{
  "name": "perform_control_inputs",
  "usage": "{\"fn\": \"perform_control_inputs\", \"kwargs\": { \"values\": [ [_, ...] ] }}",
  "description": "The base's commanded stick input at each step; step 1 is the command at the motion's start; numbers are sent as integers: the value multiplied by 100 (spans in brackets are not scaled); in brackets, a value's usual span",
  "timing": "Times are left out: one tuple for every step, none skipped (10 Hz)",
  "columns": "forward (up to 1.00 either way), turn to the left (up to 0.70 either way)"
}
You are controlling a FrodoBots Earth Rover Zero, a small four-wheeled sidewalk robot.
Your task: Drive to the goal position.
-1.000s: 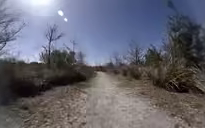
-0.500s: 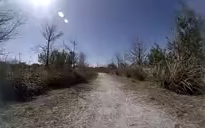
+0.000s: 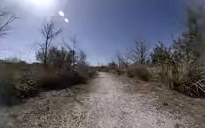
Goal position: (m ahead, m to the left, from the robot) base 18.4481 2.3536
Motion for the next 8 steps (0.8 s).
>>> {"fn": "perform_control_inputs", "kwargs": {
  "values": [
    [70, 0],
    [70, 0],
    [70, -2],
    [70, -9],
    [70, -16],
    [70, -23],
    [70, -29],
    [70, -34]
  ]
}}
